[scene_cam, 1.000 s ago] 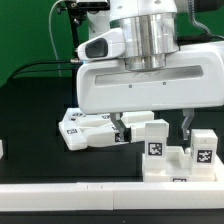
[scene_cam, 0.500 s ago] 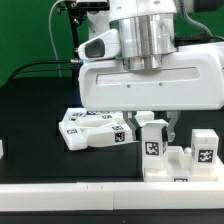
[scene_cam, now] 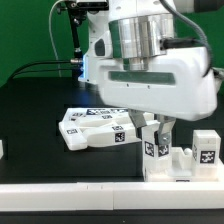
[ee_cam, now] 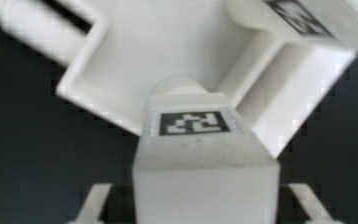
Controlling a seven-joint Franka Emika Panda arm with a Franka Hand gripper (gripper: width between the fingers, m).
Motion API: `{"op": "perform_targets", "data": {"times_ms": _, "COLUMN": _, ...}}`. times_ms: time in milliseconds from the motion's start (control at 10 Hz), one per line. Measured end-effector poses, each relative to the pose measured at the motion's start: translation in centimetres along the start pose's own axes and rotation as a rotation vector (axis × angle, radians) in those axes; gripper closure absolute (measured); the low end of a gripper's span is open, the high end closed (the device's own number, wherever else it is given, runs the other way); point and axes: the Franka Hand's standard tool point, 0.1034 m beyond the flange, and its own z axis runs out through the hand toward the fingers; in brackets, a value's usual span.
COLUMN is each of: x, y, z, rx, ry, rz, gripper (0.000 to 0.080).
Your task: Assemble chair
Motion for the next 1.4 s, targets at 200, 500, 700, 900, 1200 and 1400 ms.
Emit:
{"op": "perform_targets", "data": {"times_ms": 200, "x": 0.2, "y": -0.1, "z": 0.0, "rx": 0.014, "ry": -0.014, "rz": 0.163, "gripper": 0.0515}}
{"op": "perform_targets", "data": {"times_ms": 500, "x": -0.5, "y": -0.3, "z": -0.2, "rx": -0.02, "ry": -0.02, "rz": -0.005, "gripper": 0.0257}}
{"op": "perform_targets", "data": {"times_ms": 700, "x": -0.9, "y": -0.6, "z": -0.7, "rx": -0.038, "ry": -0.013, "rz": -0.268, "gripper": 0.017}}
{"op": "perform_targets", "data": {"times_ms": 900, "x": -0.6, "y": -0.5, "z": -0.5, "rx": -0.041, "ry": -0.015, "rz": -0.424, "gripper": 0.0155}}
{"op": "perform_targets", "data": {"times_ms": 1200, "x": -1.3, "y": -1.0, "z": -0.5, "rx": -0.047, "ry": 0.002, "rz": -1.012, "gripper": 0.015}}
{"op": "perform_targets", "data": {"times_ms": 1400, "x": -1.4, "y": -1.0, "z": -0.5, "rx": -0.041, "ry": 0.004, "rz": -1.014, "gripper": 0.0232}}
